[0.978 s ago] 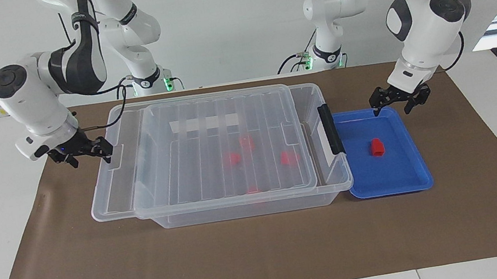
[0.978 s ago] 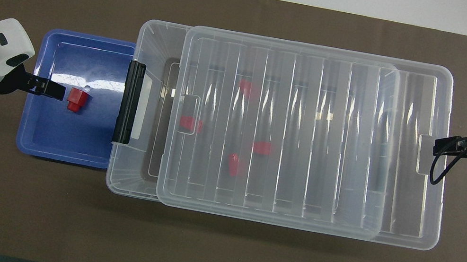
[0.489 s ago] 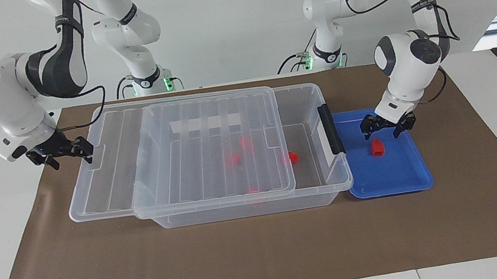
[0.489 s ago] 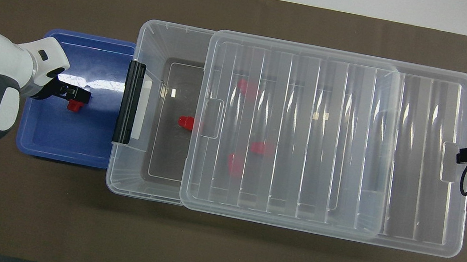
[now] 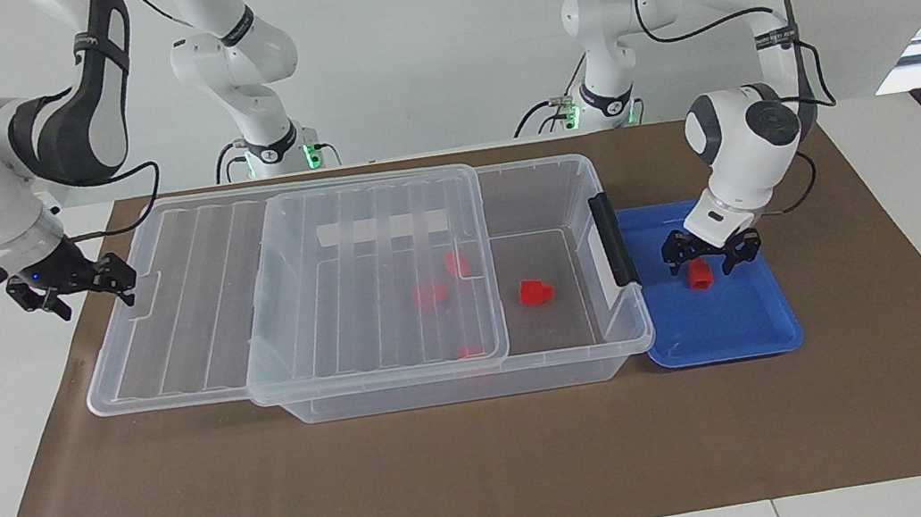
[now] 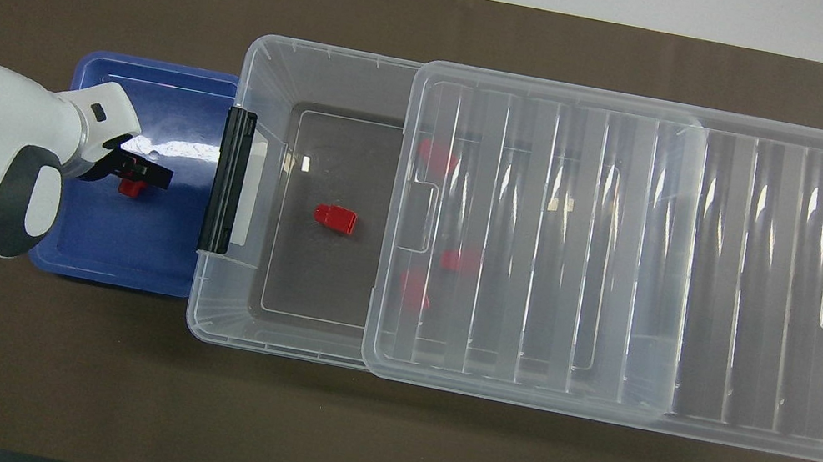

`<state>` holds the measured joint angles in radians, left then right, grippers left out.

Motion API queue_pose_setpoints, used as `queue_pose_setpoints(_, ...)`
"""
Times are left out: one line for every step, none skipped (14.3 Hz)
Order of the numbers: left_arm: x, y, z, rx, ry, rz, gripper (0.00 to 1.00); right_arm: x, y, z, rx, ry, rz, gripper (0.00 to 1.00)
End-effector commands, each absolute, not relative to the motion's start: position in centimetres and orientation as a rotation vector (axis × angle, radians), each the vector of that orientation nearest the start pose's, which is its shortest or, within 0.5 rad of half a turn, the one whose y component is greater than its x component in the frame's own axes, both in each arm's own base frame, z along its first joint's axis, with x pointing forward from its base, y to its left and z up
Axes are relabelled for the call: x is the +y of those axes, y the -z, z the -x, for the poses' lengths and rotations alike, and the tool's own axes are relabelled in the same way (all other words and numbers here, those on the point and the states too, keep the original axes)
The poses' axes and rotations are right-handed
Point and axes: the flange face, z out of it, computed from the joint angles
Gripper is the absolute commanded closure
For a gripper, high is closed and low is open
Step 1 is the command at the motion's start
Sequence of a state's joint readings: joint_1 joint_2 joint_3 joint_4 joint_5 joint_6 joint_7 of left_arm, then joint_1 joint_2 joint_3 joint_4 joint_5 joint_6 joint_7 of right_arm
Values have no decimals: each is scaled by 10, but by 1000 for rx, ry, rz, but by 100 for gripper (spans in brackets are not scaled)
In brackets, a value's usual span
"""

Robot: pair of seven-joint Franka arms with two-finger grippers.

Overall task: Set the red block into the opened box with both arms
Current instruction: 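Slide the lid away from the tray while the left gripper reaches the block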

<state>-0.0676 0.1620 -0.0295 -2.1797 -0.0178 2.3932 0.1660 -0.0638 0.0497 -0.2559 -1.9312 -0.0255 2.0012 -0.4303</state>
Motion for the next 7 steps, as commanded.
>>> queue_pose_setpoints(-52,-317,-553,417,113,3128,17,-205,-462,-534,-268,26,3183,0)
queue_pose_setpoints(-49,-316,-551,412,108,3129,56,-213,-464,-532,-281,33,3185,0)
queue_pose_setpoints(-48,-315,-551,412,106,3129,95,-217,-464,-530,-296,34,3185,0)
queue_pose_setpoints(-47,-315,-551,412,108,3128,100,-221,-464,-528,-301,33,3185,0)
queue_pose_setpoints(-47,-314,-549,414,108,3128,100,-225,-464,-527,-306,32,3185,0)
queue_pose_setpoints(-47,-313,-548,414,115,3127,100,-226,-464,-526,-303,32,3185,0)
queue_pose_setpoints(-47,-312,-548,410,108,3129,100,-226,-464,-526,-303,32,3185,0)
